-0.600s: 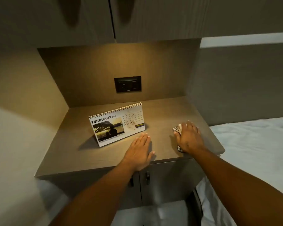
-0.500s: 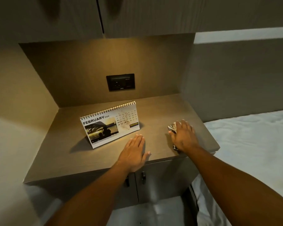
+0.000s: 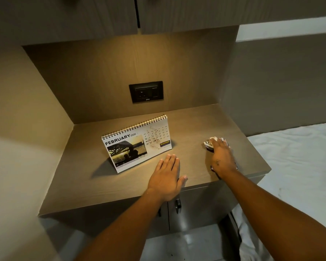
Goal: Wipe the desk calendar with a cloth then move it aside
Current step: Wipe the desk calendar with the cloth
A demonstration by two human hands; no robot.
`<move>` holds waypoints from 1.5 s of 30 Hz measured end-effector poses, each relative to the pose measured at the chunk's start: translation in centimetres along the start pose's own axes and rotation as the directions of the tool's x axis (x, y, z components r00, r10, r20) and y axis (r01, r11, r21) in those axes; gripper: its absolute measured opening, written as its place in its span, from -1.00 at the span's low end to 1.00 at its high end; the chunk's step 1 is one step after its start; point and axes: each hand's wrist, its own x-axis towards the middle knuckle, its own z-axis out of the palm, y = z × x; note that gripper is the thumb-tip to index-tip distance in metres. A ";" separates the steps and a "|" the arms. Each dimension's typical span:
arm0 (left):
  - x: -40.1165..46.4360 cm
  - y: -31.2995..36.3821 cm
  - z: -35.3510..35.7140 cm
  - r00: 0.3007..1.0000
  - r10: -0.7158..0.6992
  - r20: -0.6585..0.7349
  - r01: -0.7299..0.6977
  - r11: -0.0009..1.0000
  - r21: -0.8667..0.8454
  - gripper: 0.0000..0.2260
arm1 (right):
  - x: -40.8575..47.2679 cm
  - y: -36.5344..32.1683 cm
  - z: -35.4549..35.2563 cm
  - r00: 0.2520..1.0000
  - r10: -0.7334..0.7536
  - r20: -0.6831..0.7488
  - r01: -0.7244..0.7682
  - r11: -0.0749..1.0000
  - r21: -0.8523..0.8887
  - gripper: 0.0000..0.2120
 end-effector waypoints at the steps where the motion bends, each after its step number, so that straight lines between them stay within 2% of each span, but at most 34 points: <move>1: 0.1 0.1 -0.1 1.000 0.000 0.007 0.000 1.000 0.001 -0.30 | -0.3 -0.6 0.2 0.998 -0.012 -0.059 0.017 0.996 0.083 -0.24; 4: -0.1 0.1 -0.4 1.000 0.004 0.006 -0.004 1.000 -0.009 -0.33 | -1.4 -4.1 1.3 0.973 -0.011 -0.231 0.095 0.931 0.353 -0.50; 6: -0.7 -0.3 -1.0 0.998 0.027 -0.063 -0.029 0.999 -0.034 -0.36 | -2.4 -7.0 2.1 0.961 -0.005 -0.275 0.135 0.880 0.456 -0.50; 8: -1.7 -1.5 -2.3 0.980 0.041 -0.195 -0.056 0.996 -0.071 -0.37 | -3.2 -9.9 2.8 0.955 -0.012 -0.297 0.177 0.825 0.536 -0.48; 12: -2.0 -5.5 -7.6 0.864 0.112 -0.490 -0.118 0.993 0.019 -0.35 | -4.4 -14.5 4.3 0.948 0.005 -0.319 0.209 0.747 0.632 -0.48; 14: -0.8 -7.7 -11.4 0.824 0.146 -0.548 -0.107 0.989 0.103 -0.33 | -4.8 -16.3 4.9 0.943 0.027 -0.332 0.216 0.708 0.672 -0.48; 16: 1.0 -10.3 -14.8 0.863 0.134 -0.487 -0.030 0.976 0.215 -0.30 | -4.8 -17.8 5.5 0.944 0.065 -0.324 0.197 0.676 0.710 -0.48; 18: 2.4 -12.7 -17.1 0.951 0.037 -0.306 0.059 0.953 0.298 -0.25 | -4.5 -19.0 6.1 0.948 0.107 -0.299 0.161 0.649 0.744 -0.48; 21: 3.6 -14.7 -17.8 0.999 -0.002 -0.033 0.013 0.948 0.318 -0.28 | -4.0 -20.1 6.5 0.942 0.146 -0.301 0.146 0.631 0.762 -0.49; 23: 3.9 -15.0 -17.4 0.999 0.021 0.045 -0.031 0.972 0.233 -0.36 | -3.4 -20.9 6.6 0.937 0.167 -0.308 0.141 0.625 0.768 -0.49; 27: 4.1 -14.8 -16.8 0.998 0.037 0.051 -0.043 0.991 0.125 -0.44 | -2.7 -22.3 7.1 0.924 0.213 -0.318 0.127 0.613 0.780 -0.48; 35: 4.6 -15.5 -16.6 0.995 0.024 0.095 -0.039 0.987 0.158 -0.48 | -5.4 -26.9 10.4 0.930 0.187 -0.317 0.151 0.592 0.792 -0.45; 40: 4.7 -15.3 -16.7 0.993 -0.002 0.119 -0.019 0.984 0.175 -0.49 | -2.8 -25.7 8.7 0.901 0.263 -0.346 0.147 0.566 0.811 -0.47; 45: 4.8 -15.4 -16.6 0.994 0.001 0.105 -0.020 0.985 0.174 -0.50 | -2.5 -25.5 9.2 0.906 0.251 -0.341 0.138 0.586 0.798 -0.47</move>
